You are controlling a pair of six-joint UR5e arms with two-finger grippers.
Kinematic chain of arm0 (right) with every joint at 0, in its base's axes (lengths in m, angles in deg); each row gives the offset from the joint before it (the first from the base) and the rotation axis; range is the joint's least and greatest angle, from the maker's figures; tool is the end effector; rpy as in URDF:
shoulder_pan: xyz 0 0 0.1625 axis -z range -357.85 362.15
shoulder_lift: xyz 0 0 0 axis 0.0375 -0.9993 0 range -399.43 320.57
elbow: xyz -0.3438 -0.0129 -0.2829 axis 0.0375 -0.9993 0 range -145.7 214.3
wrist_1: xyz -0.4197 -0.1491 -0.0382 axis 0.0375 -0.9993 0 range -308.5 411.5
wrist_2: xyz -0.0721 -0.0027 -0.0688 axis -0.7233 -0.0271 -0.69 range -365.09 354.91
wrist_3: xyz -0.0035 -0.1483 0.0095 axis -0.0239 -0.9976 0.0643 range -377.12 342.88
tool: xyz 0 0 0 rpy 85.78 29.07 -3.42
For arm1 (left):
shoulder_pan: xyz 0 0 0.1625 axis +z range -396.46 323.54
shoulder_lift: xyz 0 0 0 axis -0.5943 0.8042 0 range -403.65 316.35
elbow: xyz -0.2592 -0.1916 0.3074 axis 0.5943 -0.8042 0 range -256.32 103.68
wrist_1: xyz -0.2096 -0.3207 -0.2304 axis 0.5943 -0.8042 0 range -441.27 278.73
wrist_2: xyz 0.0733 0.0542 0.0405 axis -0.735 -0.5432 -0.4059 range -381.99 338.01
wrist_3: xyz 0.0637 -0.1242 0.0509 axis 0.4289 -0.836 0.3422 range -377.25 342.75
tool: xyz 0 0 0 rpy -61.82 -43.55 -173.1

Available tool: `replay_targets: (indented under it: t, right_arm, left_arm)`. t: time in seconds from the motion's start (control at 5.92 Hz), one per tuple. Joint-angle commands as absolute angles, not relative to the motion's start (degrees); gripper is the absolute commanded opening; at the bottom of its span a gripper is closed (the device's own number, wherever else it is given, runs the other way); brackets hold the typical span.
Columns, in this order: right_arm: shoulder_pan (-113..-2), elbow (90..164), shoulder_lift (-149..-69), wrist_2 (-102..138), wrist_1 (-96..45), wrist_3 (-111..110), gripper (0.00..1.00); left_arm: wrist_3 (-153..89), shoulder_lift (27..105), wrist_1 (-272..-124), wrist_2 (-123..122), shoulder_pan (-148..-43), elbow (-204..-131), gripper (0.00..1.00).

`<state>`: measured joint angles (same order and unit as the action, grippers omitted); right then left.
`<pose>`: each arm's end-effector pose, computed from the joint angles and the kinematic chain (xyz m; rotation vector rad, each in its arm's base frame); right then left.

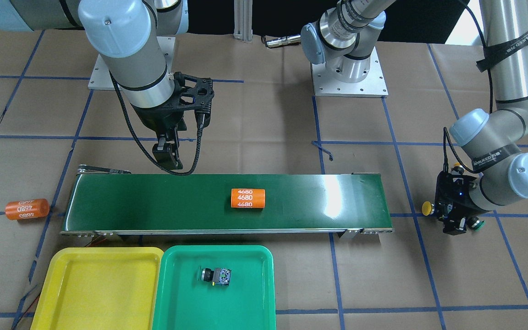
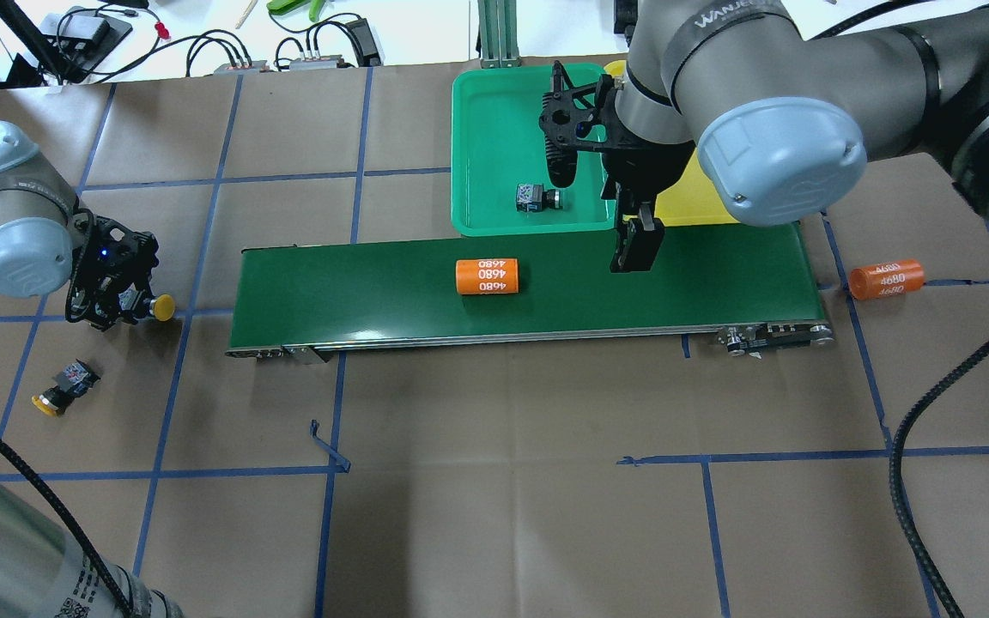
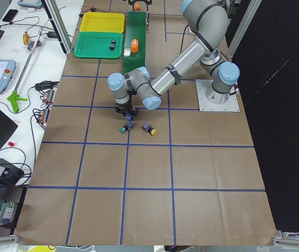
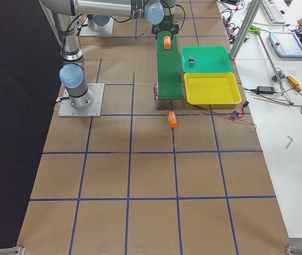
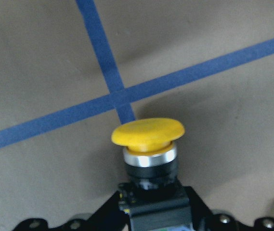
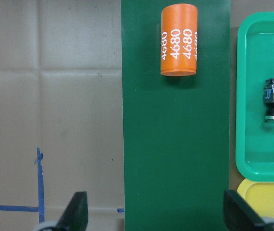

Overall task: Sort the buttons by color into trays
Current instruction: 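Grasp a yellow-cap button from the pile with the left gripper, then place yellow-cap button on belt with left while right grasps cylinder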

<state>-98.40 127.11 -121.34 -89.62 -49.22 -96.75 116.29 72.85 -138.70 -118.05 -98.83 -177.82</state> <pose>0.2512 -0.5441 0.3745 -2.1670 2.1607 -0.0790 0.1834 -0.6042 0.1420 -2.4469 -1.8376 -0.1836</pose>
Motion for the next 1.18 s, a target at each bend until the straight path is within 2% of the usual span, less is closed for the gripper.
replay_targets:
  t: [0.0,0.17,0.51,0.84,1.01]
  right_arm:
    - [-98.40,127.28,-121.26,-89.56,-49.83,-96.75,1.00]
    - [-98.40,127.46,-121.26,-89.56,-50.62,-96.84,1.00]
    - [-98.40,127.37,-121.35,-89.56,-50.62,-96.84,1.00]
    - [-98.40,127.46,-121.35,-89.64,-50.62,-96.84,1.00]
    - [-98.40,127.46,-121.35,-89.64,-50.62,-96.75,1.00]
  left_arm:
    - [109.18,66.51,-145.05,-117.18,-100.35,-177.40,0.00]
    - [103.05,63.18,-148.99,-115.00,-102.97,-177.40,0.00]
    - [85.58,62.71,-151.41,-114.98,-113.31,-177.40,0.00]
    - [75.68,64.54,-150.97,-113.76,-122.54,-177.75,0.00]
    - [75.57,65.16,-150.44,-113.31,-123.64,-176.53,0.00]
